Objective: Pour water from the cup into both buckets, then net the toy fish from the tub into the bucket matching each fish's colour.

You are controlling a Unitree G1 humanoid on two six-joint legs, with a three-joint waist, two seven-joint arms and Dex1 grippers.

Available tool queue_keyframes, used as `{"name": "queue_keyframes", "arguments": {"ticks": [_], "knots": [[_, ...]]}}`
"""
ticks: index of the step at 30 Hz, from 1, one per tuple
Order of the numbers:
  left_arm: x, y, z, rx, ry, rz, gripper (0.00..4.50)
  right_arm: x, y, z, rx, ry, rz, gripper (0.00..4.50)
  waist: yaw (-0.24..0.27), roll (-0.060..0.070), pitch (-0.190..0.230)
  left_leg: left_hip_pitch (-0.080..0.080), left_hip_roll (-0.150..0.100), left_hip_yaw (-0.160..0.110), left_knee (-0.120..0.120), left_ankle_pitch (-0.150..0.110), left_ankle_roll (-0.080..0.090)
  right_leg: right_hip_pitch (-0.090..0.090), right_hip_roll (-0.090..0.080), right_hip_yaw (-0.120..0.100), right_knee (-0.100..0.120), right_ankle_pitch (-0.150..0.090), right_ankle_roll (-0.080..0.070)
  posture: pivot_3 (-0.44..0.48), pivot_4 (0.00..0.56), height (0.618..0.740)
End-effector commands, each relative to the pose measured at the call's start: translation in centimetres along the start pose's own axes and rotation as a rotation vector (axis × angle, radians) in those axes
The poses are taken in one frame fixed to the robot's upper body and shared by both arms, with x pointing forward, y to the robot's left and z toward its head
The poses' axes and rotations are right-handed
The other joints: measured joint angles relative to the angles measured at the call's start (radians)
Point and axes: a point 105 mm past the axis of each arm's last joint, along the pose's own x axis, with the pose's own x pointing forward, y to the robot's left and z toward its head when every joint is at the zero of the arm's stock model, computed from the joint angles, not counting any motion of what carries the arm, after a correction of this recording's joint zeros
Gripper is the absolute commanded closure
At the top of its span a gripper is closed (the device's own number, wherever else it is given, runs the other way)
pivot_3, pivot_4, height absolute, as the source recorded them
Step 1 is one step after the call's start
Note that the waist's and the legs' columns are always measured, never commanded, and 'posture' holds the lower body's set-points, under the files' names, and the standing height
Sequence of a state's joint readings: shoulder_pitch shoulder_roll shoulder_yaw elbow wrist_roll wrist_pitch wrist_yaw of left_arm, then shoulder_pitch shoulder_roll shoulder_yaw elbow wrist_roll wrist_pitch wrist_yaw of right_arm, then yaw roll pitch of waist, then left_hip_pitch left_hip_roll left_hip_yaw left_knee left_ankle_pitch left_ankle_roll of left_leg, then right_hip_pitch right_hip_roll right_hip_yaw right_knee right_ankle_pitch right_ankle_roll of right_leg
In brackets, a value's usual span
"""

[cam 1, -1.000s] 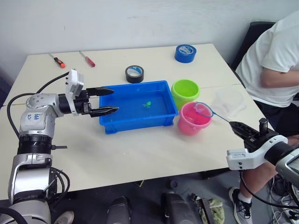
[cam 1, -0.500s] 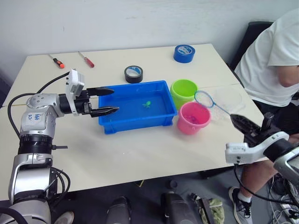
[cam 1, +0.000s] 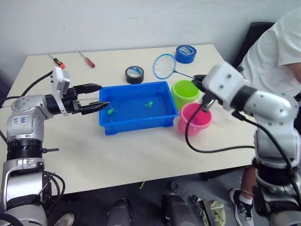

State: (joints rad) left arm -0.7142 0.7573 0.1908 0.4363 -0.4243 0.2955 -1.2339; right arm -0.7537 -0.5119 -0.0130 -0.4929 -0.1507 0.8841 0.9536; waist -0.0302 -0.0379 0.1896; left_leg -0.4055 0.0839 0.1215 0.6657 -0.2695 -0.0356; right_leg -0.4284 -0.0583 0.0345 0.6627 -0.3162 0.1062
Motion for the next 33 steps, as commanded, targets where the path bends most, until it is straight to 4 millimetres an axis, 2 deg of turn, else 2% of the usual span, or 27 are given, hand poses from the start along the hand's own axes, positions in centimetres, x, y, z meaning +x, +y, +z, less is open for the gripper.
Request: {"name": "queue_keyframes", "arguments": {"ticks": [1,4,7,10,14,24,33], "knots": [[-0.8,-0.1,1.3,0.044,-0.027,0.023,0.08,0.6,0.6,-0.1,0.294,0.057,0.092,4.5,0.003,0.0,0.0,0.0,0.0,0.0,0.0,0.0,0.0,0.0,0.0,0.0,0.0,0.0,0.0,0.0,0.15,0.731],[-1.2,-0.3,1.2,0.045,-0.023,0.042,0.08,1.6,2.1,-0.2,0.554,0.126,0.185,4.5,0.001,0.0,0.0,-0.001,0.0,0.0,0.0,-0.001,0.001,-0.001,-0.001,0.0,0.0,0.0,0.0,0.0,0.15,0.731],[-1.4,-0.6,1.2,0.043,-0.021,0.05,0.08,2.2,2.7,-0.4,0.655,0.177,0.212,4.5,0.0,0.0,0.0,-0.001,0.0,0.0,-0.001,-0.001,0.001,-0.001,-0.001,-0.001,0.0,0.0,0.0,0.0,0.15,0.731],[-1.5,-0.7,1.1,0.042,-0.019,0.057,0.08,3.7,3.1,-0.7,0.757,0.188,0.226,4.5,-0.002,0.0,0.0,-0.001,0.0,0.001,-0.001,-0.001,0.001,-0.002,-0.001,-0.001,-0.001,0.0,-0.001,0.0,0.15,0.731],[-1.5,-0.9,1.0,0.041,-0.018,0.061,0.08,4.8,3.6,-1.1,0.817,0.211,0.221,4.5,-0.004,0.0,0.0,-0.002,0.0,0.001,-0.002,-0.001,0.001,-0.003,-0.001,-0.001,-0.001,0.0,-0.001,0.0,0.15,0.731],[-1.6,-1.2,1.0,0.034,-0.02,0.069,0.08,6.3,5.7,-4.7,0.954,0.361,0.212,4.5,-0.008,0.0,0.0,-0.003,0.0,0.001,-0.002,-0.001,0.001,-0.003,-0.001,-0.001,-0.002,0.0,-0.001,0.0,0.15,0.731],[-1.7,-1.5,1.2,0.036,-0.019,0.076,0.08,7.3,5.8,-7.6,0.984,0.455,0.107,4.5,-0.029,0.0,0.0,-0.003,0.0,0.001,-0.004,-0.001,0.001,-0.003,-0.001,-0.001,-0.003,0.0,-0.001,0.0,0.15,0.731]]}}
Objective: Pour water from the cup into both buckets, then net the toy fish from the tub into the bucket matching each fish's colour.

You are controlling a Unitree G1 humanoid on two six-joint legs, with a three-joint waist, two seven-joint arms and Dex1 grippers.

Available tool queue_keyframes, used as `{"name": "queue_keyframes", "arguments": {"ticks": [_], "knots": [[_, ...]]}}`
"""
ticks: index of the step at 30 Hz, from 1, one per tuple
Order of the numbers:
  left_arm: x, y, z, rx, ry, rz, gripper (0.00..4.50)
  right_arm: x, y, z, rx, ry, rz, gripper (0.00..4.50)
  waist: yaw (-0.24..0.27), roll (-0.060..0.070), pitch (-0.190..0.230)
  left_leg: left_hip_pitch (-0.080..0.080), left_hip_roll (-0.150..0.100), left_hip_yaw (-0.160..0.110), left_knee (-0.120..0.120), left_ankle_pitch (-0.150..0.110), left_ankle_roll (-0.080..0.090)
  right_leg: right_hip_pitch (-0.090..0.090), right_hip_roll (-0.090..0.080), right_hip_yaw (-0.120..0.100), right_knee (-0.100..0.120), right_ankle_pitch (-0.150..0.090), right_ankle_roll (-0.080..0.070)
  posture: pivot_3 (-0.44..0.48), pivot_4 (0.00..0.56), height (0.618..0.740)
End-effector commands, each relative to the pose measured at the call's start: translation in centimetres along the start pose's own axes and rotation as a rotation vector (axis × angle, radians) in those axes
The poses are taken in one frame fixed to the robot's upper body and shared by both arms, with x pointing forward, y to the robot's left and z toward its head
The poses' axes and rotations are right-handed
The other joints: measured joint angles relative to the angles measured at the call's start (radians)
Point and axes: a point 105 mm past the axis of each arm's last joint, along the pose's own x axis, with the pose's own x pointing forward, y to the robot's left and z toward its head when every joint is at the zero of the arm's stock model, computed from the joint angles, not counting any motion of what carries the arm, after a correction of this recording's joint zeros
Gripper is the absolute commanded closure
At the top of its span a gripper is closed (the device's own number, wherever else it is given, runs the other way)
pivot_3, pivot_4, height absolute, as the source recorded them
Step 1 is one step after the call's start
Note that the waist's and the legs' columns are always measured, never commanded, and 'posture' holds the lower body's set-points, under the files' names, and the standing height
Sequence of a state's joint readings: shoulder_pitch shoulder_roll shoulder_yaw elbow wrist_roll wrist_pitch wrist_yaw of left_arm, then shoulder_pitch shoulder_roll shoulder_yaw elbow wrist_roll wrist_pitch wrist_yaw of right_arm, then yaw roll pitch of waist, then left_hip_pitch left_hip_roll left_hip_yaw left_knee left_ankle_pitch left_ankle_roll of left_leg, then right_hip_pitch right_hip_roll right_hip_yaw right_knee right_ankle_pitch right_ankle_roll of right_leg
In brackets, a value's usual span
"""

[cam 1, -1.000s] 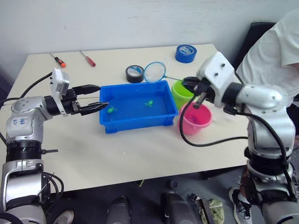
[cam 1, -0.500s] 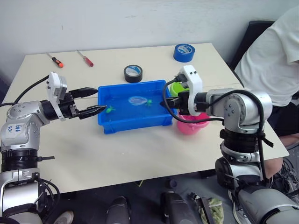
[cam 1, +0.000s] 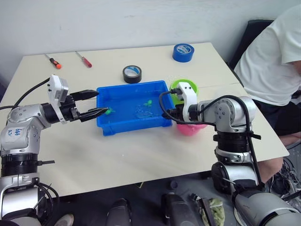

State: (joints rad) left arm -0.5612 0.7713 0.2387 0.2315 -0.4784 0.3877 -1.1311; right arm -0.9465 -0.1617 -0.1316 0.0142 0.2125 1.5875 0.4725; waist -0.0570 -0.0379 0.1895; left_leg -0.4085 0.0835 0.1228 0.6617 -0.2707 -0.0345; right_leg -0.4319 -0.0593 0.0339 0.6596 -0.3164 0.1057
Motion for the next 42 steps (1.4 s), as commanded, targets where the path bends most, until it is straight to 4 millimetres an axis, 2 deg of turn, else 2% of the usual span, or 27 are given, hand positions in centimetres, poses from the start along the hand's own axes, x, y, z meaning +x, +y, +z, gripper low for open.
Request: {"name": "queue_keyframes", "arguments": {"ticks": [1,7,13,17,22,32,38,42], "knots": [[-0.8,-0.1,1.9,0.06,-0.035,0.014,0.08,0.7,-1.0,0.2,0.009,-0.03,-0.062,4.5,-0.004,0.0,0.0,0.0,0.0,0.0,0.0,0.0,0.0,0.0,0.0,0.0,0.0,0.0,0.0,0.0,0.15,0.731],[-0.9,-0.2,2.2,0.064,-0.026,0.017,0.08,2.2,-1.8,1.2,0.003,-0.116,-0.102,4.5,-0.008,0.0,0.0,0.0,0.0,0.0,-0.001,0.0,0.0,0.0,0.0,0.0,-0.001,0.0,0.0,0.0,0.15,0.731],[-1.0,-0.3,2.3,0.066,-0.017,0.02,0.08,2.5,-0.5,2.7,-0.049,-0.198,-0.059,4.5,-0.018,0.0,0.0,0.0,0.0,0.0,-0.002,0.0,0.0,0.0,0.0,0.0,-0.001,0.0,0.0,0.0,0.15,0.731],[-1.1,-0.3,2.3,0.068,-0.016,0.019,0.08,1.2,0.7,3.3,-0.101,-0.255,-0.008,4.5,-0.025,0.0,0.0,0.0,0.0,0.0,-0.003,0.0,0.0,0.0,0.0,0.0,-0.002,0.0,0.0,0.0,0.15,0.731],[-1.0,-0.1,2.4,0.072,-0.017,0.015,0.08,-1.2,1.7,2.7,-0.18,-0.305,0.035,4.5,-0.025,0.0,0.0,0.0,0.0,0.0,-0.008,0.001,-0.001,-0.001,0.0,0.0,-0.003,0.0,0.0,0.0,0.15,0.731],[-0.3,0.2,2.7,0.09,-0.019,-0.014,0.08,-3.2,2.7,2.3,-0.283,-0.363,0.072,4.5,-0.026,0.0,0.0,0.001,0.0,0.0,-0.01,0.001,-0.001,-0.001,0.0,0.0,-0.006,0.0,0.0,0.0,0.15,0.731],[0.1,0.3,2.6,0.093,-0.018,-0.032,0.08,-3.7,2.3,2.7,-0.313,-0.405,0.055,4.5,-0.023,0.0,0.0,0.0,0.0,0.0,-0.01,0.001,-0.001,-0.001,0.0,0.0,-0.007,0.0,0.0,0.0,0.15,0.731],[0.3,0.4,2.8,0.096,-0.02,-0.034,0.08,-6.4,0.2,4.1,-0.301,-0.488,-0.02,4.5,-0.021,0.0,0.0,0.0,0.0,0.0,-0.01,0.001,-0.001,-0.001,0.0,0.0,-0.007,0.0,0.0,0.0,0.15,0.731]]}}
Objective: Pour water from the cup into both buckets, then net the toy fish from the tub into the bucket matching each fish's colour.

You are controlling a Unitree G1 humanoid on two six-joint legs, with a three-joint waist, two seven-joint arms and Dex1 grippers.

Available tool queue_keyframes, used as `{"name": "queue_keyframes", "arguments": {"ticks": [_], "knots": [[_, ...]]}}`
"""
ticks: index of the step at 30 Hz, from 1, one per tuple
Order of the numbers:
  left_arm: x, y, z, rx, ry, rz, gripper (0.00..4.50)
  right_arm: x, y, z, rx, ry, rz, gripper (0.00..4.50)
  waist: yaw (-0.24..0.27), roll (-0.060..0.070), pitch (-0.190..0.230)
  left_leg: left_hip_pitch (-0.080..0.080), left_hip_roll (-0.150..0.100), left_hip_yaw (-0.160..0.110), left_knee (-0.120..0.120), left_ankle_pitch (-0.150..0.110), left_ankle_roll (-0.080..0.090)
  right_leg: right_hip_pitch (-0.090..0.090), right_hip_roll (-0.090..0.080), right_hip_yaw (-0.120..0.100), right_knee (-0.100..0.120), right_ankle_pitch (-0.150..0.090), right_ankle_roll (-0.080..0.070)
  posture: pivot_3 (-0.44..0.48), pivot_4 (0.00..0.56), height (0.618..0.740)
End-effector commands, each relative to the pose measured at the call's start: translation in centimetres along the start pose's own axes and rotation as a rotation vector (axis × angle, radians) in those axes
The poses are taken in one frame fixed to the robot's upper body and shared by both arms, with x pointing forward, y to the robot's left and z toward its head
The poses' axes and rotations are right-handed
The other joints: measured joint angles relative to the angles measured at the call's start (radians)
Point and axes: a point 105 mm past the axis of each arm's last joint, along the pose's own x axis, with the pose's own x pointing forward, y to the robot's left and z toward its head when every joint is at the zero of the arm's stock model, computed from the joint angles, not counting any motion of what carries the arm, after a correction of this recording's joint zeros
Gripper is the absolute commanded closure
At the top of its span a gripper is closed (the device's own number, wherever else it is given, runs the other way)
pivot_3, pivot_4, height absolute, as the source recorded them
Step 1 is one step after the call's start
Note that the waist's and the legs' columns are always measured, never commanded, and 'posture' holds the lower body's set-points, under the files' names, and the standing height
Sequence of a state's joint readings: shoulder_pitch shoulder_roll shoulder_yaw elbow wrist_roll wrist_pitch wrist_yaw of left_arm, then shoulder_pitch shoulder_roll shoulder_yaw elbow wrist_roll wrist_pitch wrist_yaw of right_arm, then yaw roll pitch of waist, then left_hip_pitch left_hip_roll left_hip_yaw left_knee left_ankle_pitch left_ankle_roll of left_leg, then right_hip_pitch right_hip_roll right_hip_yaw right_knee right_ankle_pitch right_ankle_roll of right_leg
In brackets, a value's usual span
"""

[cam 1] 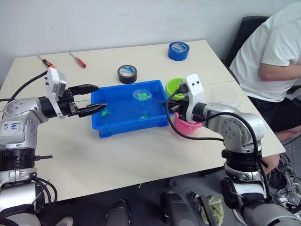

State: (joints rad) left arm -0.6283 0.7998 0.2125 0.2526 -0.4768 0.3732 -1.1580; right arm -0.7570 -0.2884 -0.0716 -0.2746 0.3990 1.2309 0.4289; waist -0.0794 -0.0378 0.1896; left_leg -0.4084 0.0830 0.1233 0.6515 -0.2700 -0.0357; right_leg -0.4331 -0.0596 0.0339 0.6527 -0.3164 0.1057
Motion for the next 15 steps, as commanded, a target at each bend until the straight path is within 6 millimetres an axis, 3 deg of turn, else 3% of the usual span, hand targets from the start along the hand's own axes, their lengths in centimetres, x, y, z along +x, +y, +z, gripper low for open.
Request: {"name": "queue_keyframes", "arguments": {"ticks": [1,5,8,15], "knots": [[0.0,0.3,1.1,0.038,-0.019,-0.002,0.08,-2.8,-2.0,3.0,-0.047,-0.136,-0.077,4.5,0.003,0.0,0.0,0.0,0.0,0.0,0.0,0.0,0.0,0.0,0.0,0.0,0.0,0.0,0.0,0.0,0.15,0.731],[0.7,0.5,1.3,0.047,-0.025,-0.02,0.08,-5.7,-5.5,4.3,-0.079,-0.176,-0.211,4.5,0.008,0.0,0.0,0.0,0.0,0.0,0.0,0.0,0.0,0.0,0.0,0.0,-0.001,0.0,0.0,0.0,0.15,0.731],[1.1,0.7,1.3,0.048,-0.031,-0.033,0.08,-6.7,-7.0,4.3,-0.106,-0.167,-0.27,4.5,0.014,0.0,0.0,0.001,0.0,0.0,0.0,0.0,0.0,0.001,0.0,0.0,-0.001,0.0,0.0,0.0,0.15,0.731],[2.3,1.0,1.3,0.052,-0.041,-0.069,0.08,-7.0,-8.6,2.8,-0.333,-0.061,-0.344,4.5,0.02,0.0,0.0,0.001,0.0,0.002,0.0,0.0,0.0,0.0,0.001,0.001,-0.001,0.0,0.0,0.0,0.15,0.731]]}}
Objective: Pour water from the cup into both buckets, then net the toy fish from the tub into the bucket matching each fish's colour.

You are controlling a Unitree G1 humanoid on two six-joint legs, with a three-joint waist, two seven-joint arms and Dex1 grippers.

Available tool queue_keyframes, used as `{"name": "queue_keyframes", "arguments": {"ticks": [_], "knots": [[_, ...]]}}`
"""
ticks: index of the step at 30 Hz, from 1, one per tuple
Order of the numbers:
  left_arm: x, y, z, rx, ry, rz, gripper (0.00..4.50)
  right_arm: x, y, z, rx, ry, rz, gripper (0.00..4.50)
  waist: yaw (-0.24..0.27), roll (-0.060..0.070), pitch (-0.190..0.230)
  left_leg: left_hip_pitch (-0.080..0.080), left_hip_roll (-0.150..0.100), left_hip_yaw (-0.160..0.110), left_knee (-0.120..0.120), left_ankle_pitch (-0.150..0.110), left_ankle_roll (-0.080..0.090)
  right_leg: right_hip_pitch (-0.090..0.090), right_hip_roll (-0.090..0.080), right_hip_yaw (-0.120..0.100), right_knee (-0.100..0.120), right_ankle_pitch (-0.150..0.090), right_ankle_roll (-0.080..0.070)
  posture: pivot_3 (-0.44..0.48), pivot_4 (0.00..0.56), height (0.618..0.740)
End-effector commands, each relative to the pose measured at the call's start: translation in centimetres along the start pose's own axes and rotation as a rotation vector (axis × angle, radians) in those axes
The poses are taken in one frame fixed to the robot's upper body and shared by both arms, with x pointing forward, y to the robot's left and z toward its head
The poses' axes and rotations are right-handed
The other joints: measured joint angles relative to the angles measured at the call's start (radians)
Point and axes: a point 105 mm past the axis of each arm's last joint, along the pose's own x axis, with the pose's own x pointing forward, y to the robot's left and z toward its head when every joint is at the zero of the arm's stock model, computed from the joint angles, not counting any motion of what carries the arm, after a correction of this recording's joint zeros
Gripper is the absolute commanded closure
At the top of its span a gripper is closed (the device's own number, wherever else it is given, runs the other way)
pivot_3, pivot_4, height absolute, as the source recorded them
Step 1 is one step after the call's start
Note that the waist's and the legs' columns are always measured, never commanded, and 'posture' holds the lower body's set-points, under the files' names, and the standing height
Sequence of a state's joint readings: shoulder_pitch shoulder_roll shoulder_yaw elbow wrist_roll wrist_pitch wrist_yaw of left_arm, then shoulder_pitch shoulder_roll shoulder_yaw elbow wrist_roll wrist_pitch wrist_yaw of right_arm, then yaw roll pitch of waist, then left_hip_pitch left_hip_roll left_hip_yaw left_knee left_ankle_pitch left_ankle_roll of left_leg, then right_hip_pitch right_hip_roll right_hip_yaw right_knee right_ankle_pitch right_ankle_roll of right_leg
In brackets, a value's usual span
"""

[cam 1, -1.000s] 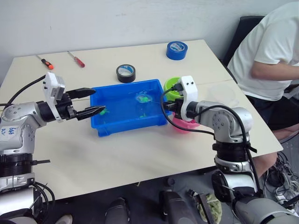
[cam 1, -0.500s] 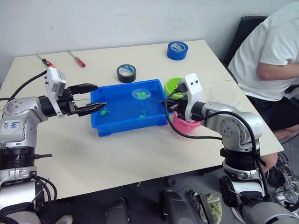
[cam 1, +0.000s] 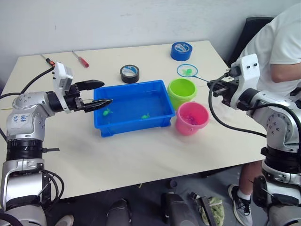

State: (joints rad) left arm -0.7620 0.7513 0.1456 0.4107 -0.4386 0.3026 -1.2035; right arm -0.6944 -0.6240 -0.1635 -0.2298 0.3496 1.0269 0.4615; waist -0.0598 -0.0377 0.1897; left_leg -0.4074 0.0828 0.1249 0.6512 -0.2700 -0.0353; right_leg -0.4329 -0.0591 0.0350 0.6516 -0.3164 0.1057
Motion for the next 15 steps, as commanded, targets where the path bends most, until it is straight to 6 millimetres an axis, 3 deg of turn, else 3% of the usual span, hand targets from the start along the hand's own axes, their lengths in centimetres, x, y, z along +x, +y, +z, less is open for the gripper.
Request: {"name": "queue_keyframes", "arguments": {"ticks": [1,7,11,15], "knots": [[0.3,0.1,0.9,0.046,-0.015,-0.02,0.08,-0.1,0.1,0.0,-0.196,-0.009,-0.009,4.5,0.003,0.0,0.0,0.0,0.0,0.0,0.0,0.0,0.0,0.0,0.0,0.0,0.0,0.0,0.0,0.0,0.15,0.731],[0.6,0.2,1.0,0.047,-0.015,-0.033,0.08,0.8,0.3,-2.0,-0.552,0.055,-0.03,4.5,0.002,0.0,0.0,0.0,0.0,0.001,0.001,0.0,0.0,0.0,0.0,0.001,0.0,0.0,0.0,0.0,0.15,0.731],[0.7,0.2,1.0,0.046,-0.018,-0.037,0.08,1.1,0.1,-1.6,-0.907,0.052,-0.078,4.5,0.004,0.0,0.0,0.0,0.0,0.001,0.001,0.0,0.0,0.0,0.0,0.0,0.0,0.0,0.0,0.0,0.15,0.731],[0.8,0.1,1.0,0.042,-0.017,-0.037,0.08,1.2,-0.6,-1.1,-1.112,0.036,-0.122,4.5,0.004,0.0,0.0,0.0,0.0,0.001,0.002,0.001,-0.001,0.0,0.0,0.001,0.0,0.0,0.0,0.0,0.15,0.731]]}}
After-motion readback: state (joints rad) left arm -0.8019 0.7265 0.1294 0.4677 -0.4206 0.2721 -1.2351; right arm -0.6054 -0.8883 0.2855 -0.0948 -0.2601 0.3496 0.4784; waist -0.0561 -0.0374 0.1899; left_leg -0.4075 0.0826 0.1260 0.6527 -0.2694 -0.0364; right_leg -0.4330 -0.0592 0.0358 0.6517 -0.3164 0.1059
